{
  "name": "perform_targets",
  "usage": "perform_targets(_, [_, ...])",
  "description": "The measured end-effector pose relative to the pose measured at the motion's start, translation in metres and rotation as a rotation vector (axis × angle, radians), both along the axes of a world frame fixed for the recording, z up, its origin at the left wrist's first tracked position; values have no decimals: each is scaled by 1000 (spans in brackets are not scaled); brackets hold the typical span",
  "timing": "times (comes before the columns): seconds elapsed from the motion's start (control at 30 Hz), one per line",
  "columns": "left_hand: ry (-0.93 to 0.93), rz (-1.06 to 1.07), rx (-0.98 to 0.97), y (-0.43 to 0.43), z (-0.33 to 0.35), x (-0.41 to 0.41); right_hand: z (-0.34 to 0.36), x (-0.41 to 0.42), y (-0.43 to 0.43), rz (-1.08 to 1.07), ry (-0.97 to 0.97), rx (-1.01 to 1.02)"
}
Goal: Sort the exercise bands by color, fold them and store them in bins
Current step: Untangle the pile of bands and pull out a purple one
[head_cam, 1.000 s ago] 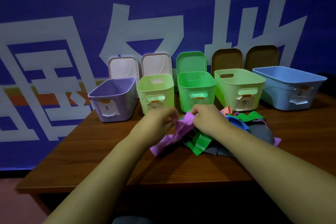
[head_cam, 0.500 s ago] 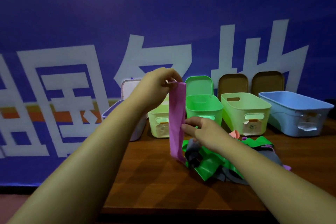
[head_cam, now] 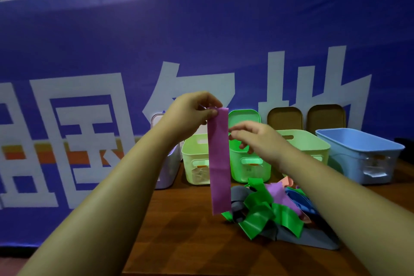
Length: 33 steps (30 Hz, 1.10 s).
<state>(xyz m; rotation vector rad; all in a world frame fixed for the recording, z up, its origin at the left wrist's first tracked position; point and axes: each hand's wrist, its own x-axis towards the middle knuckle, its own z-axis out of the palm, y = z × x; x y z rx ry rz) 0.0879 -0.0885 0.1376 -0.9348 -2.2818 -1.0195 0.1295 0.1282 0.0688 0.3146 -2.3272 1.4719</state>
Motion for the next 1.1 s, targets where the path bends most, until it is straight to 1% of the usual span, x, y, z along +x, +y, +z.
perform_targets(0.1, [-46, -31, 33, -2, -2, -2, 22, 1, -6, 18, 83, 5])
perform_targets(0.2, [-69, -63, 61, -3, -2, -3, 36, -2, -14, -19, 124, 71])
perform_targets(0.3, [-85, -65, 93, -6, -4, -2, 39, -8, -22, -69, 149, 97])
perform_targets(0.4, [-124, -61, 152, -12, -11, 0, 38, -11, -28, -54, 168, 74])
perform_targets(0.47, [-204, -82, 220, -15, -20, 3, 37, -11, -31, -44, 178, 66])
perform_targets(0.53, [-347, -135, 267, -16, -38, 6, 37, -9, -34, -40, 187, 58])
perform_targets(0.6, [-484, -198, 253, -16, -62, 6, 38, -9, -37, -35, 203, 28])
perform_targets(0.67, [-580, -249, 221, -15, -87, 7, 39, -9, -37, -41, 217, 18])
perform_targets(0.73, [-666, -290, 264, -13, -109, 10, 39, -9, -38, -58, 229, 23])
perform_targets(0.93, [-732, -331, 275, -15, -153, 19, 36, -17, -41, -85, 246, -13])
perform_targets(1.03, [-758, -320, 251, -26, -168, 27, 29, -27, -46, -85, 229, -68])
perform_targets(1.1, [-783, -294, 270, -38, -177, 34, 23, -32, -52, -97, 214, -76])
